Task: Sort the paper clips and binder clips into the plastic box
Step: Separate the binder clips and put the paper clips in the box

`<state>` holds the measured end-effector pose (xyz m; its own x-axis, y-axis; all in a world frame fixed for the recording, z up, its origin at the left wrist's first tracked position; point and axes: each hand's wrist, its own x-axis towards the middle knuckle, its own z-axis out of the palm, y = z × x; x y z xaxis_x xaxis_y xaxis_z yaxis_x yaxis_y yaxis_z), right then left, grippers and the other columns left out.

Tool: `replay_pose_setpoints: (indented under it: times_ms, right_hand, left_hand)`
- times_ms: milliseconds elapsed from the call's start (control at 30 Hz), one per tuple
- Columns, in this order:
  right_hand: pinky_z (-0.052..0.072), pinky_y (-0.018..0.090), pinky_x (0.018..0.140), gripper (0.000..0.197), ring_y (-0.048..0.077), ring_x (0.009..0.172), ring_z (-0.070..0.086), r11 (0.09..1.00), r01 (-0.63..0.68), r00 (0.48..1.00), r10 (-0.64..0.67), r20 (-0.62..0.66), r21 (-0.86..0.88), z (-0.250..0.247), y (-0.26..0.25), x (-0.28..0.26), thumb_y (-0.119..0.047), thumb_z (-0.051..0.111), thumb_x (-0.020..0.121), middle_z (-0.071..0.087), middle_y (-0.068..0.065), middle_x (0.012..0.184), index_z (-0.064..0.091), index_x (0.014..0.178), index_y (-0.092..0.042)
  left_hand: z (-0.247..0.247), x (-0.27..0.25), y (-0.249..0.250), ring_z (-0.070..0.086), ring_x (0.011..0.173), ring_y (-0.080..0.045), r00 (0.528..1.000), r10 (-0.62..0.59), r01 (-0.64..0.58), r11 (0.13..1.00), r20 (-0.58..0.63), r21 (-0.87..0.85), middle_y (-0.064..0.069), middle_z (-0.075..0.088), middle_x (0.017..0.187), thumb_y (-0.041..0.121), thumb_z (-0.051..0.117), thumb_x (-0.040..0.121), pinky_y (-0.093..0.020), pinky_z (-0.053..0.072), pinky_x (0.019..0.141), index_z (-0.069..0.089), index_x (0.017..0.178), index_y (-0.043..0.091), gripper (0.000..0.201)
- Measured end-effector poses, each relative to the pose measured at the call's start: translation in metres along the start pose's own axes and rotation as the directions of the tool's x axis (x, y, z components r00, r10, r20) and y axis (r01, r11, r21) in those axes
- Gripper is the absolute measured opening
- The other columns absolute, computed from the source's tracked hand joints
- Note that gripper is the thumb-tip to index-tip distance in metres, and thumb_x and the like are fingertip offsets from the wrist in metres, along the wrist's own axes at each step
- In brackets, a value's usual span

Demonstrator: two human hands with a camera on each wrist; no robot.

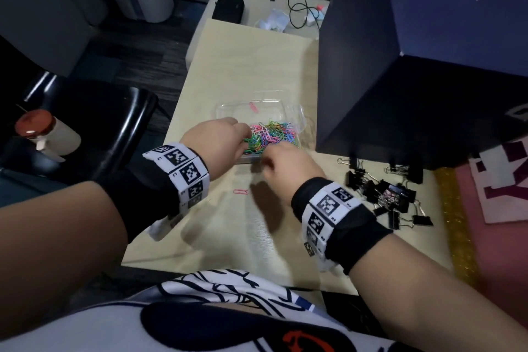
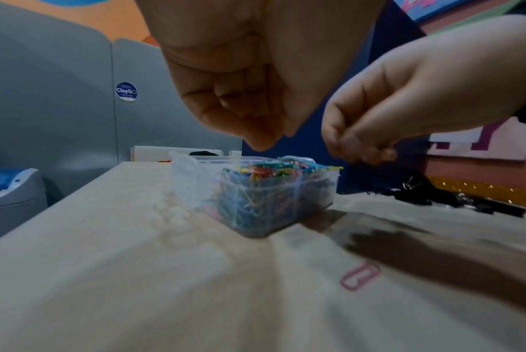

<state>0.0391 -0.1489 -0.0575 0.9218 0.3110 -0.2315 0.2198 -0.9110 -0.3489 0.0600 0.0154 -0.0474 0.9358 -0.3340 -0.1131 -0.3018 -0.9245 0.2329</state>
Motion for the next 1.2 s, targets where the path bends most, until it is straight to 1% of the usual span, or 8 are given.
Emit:
replay_pose_setpoints:
  times_ms: [167, 300, 533, 633, 767, 933, 1033, 1200]
  right_hand:
    - [0.045, 0.038, 0.094, 0.034, 0.03, 0.116, 0.047, 0.955, 0.275, 0.944, -0.247, 0.221, -0.109, 0.039, -0.007, -0.012, -0.028, 0.048, 0.094, 0.05, 0.007, 0.124, 0.057, 0.127, -0.027]
    - [0.042, 0.036, 0.091, 0.033, 0.029, 0.116, 0.045, 0.922, 0.32, 0.938, -0.277, 0.208, -0.218, 0.043, -0.004, -0.013, -0.019, 0.044, 0.096, 0.051, 0.007, 0.122, 0.057, 0.127, -0.018]
    - [0.044, 0.036, 0.09, 0.029, 0.029, 0.114, 0.052, 0.977, 0.041, 0.985, -0.004, 0.173, -0.208, 0.031, 0.007, -0.009, -0.016, 0.044, 0.093, 0.054, 0.008, 0.119, 0.057, 0.119, -0.013]
    - [0.043, 0.037, 0.09, 0.032, 0.03, 0.113, 0.053, 0.975, -0.094, 0.965, 0.139, 0.222, -0.199, 0.029, 0.01, -0.008, -0.019, 0.041, 0.093, 0.053, 0.01, 0.121, 0.055, 0.12, -0.011]
    - [0.044, 0.037, 0.088, 0.033, 0.031, 0.111, 0.055, 0.968, -0.119, 0.942, 0.18, 0.283, -0.222, 0.021, 0.012, -0.01, -0.024, 0.042, 0.092, 0.054, 0.012, 0.121, 0.054, 0.12, -0.009]
    - [0.049, 0.032, 0.075, 0.009, 0.024, 0.085, 0.058, 0.989, -0.145, 0.989, 0.144, 0.032, 0.021, -0.013, 0.008, -0.008, -0.024, 0.051, 0.088, 0.061, 0.002, 0.097, 0.057, 0.09, -0.019]
    - [0.052, 0.036, 0.077, 0.009, 0.023, 0.087, 0.06, 0.986, -0.115, 0.989, 0.125, -0.082, 0.119, -0.022, 0.005, -0.001, -0.024, 0.052, 0.089, 0.063, 0.001, 0.094, 0.061, 0.09, -0.02]
    - [0.05, 0.035, 0.08, 0.016, 0.026, 0.092, 0.06, 0.992, -0.101, 0.99, 0.109, -0.091, 0.079, -0.025, 0.006, 0.006, -0.024, 0.049, 0.093, 0.064, 0.003, 0.102, 0.064, 0.096, -0.021]
  left_hand:
    - [0.001, -0.002, -0.005, 0.059, 0.098, -0.031, 0.997, -0.079, 0.079, 0.996, 0.009, -0.033, -0.009, 0.062, 0.107, 0.029, 0.051, 0.094, -0.036, 0.046, 0.08, 0.059, 0.106, 0.017, 0.019]
    - [-0.003, 0.003, -0.01, 0.059, 0.097, -0.031, 0.996, -0.091, 0.091, 0.996, 0.023, 0.003, -0.01, 0.063, 0.105, 0.026, 0.047, 0.097, -0.035, 0.044, 0.078, 0.062, 0.107, 0.016, 0.021]
    - [0.008, -0.002, -0.02, 0.055, 0.099, -0.032, 0.963, -0.269, 0.267, 0.961, -0.018, -0.075, -0.011, 0.045, 0.12, 0.03, 0.058, 0.089, -0.042, 0.05, 0.079, 0.049, 0.122, 0.018, 0.037]
    - [0.009, -0.002, -0.02, 0.055, 0.101, -0.034, 0.937, -0.349, 0.348, 0.927, 0.012, -0.142, -0.013, 0.041, 0.127, 0.031, 0.061, 0.086, -0.043, 0.049, 0.083, 0.039, 0.131, 0.017, 0.051]
    - [0.008, 0.0, -0.015, 0.055, 0.108, -0.035, 0.925, -0.374, 0.381, 0.909, 0.072, -0.168, -0.013, 0.043, 0.133, 0.025, 0.054, 0.092, -0.038, 0.043, 0.082, 0.032, 0.138, 0.016, 0.052]
    - [0.008, -0.001, -0.02, 0.056, 0.108, -0.032, 0.937, -0.339, 0.348, 0.925, 0.083, -0.152, -0.012, 0.046, 0.131, 0.024, 0.055, 0.091, -0.038, 0.044, 0.083, 0.031, 0.138, 0.017, 0.053]
    - [0.01, -0.002, -0.025, 0.058, 0.105, -0.03, 0.948, -0.304, 0.315, 0.937, 0.09, -0.15, -0.009, 0.048, 0.131, 0.022, 0.055, 0.09, -0.038, 0.047, 0.083, 0.033, 0.136, 0.019, 0.051]
    - [0.009, -0.004, -0.035, 0.062, 0.095, -0.019, 0.97, -0.169, 0.199, 0.965, 0.173, -0.17, 0.0, 0.053, 0.128, 0.017, 0.058, 0.087, -0.035, 0.049, 0.085, 0.035, 0.133, 0.024, 0.052]
